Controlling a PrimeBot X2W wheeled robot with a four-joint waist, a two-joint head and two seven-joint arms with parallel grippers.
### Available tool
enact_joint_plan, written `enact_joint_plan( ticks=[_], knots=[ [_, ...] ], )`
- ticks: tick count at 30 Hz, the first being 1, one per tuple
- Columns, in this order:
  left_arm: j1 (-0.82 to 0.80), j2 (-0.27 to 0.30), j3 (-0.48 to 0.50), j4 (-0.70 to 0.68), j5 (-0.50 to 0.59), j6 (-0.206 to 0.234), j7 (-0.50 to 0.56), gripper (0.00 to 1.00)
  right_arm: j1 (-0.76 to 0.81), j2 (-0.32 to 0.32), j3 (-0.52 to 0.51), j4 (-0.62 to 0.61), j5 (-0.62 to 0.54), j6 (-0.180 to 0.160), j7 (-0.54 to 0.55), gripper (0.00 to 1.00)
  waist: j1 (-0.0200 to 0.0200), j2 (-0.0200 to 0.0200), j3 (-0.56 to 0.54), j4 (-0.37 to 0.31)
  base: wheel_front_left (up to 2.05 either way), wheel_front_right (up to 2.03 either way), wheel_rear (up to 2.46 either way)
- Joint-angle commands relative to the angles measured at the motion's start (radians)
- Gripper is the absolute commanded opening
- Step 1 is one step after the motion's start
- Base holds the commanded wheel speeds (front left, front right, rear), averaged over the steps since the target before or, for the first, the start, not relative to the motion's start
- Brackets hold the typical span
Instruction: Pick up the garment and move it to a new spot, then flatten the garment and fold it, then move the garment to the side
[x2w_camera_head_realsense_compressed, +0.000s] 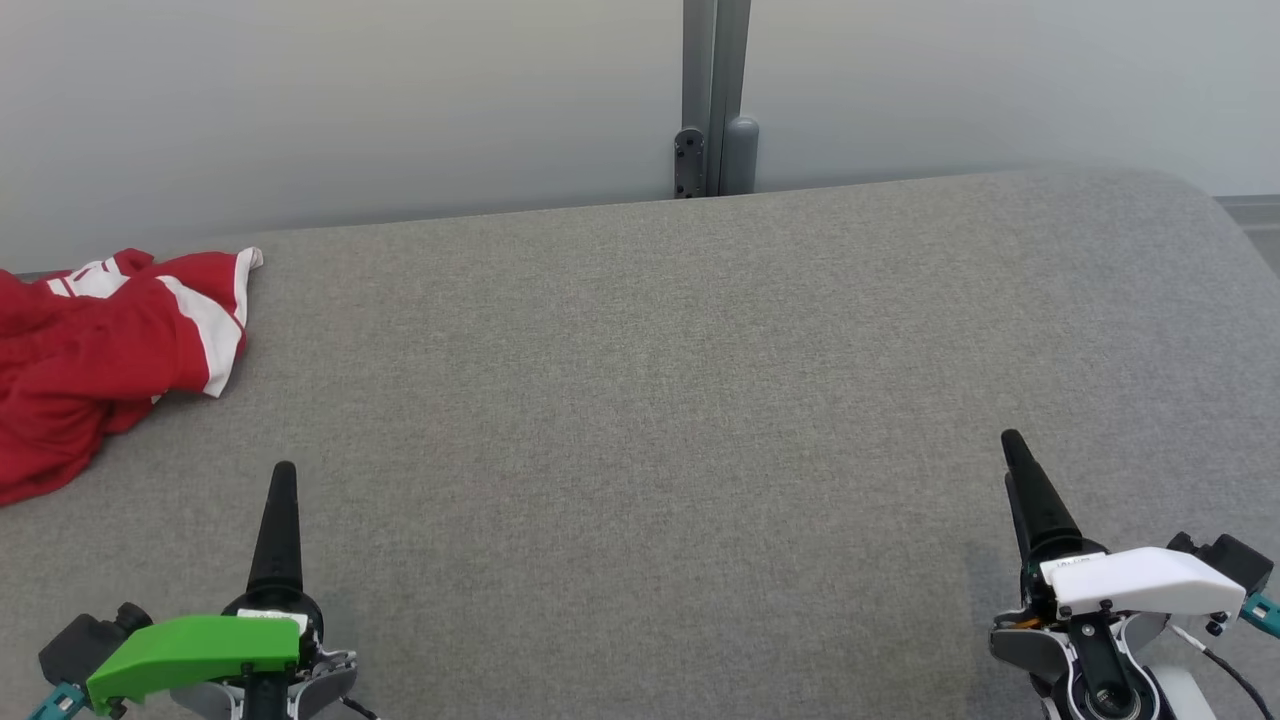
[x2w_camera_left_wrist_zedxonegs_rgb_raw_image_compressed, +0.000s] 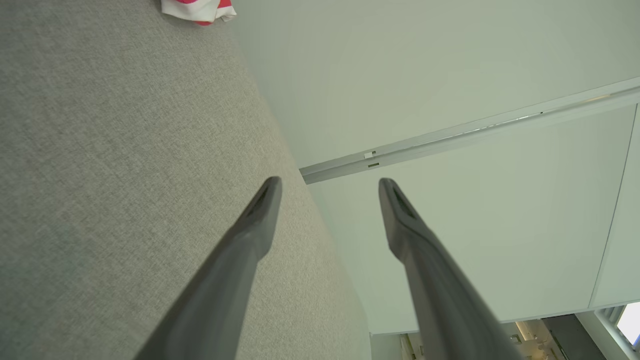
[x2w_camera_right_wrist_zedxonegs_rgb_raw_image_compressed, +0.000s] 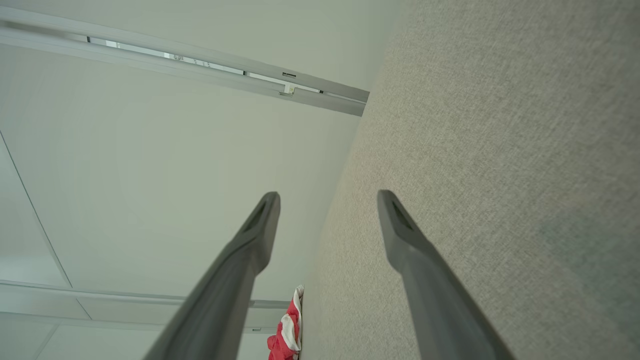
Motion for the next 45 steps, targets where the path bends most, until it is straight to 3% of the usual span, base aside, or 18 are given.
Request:
enact_joint_plan(
  ticks=[1, 25, 45],
  knots=[
    [-0.007, 0.006, -0.006, -0.031, 0.049, 0.008, -0.011, 1.0, -0.005, -0.007, 0.004, -0.029, -0.043, 0.0, -0.012, 1.0, 0.0, 0.0, 0.001, 0.0, 0.0, 0.0, 0.0],
    [0.032, 0.009, -0.037, -0.099, 0.514, 0.042, -0.092, 1.0, 0.004, -0.01, 0.071, -0.124, -0.497, 0.0, -0.093, 1.0, 0.0, 0.0, 0.01, 0.0, 0.0, 0.0, 0.0],
    [0.06, 0.011, -0.068, -0.1, 0.773, 0.048, -0.149, 1.0, 0.011, -0.012, 0.124, -0.128, -0.751, 0.0, -0.151, 1.0, 0.0, 0.0, 0.01, -0.001, 0.0, 0.0, 0.0]
  ],
)
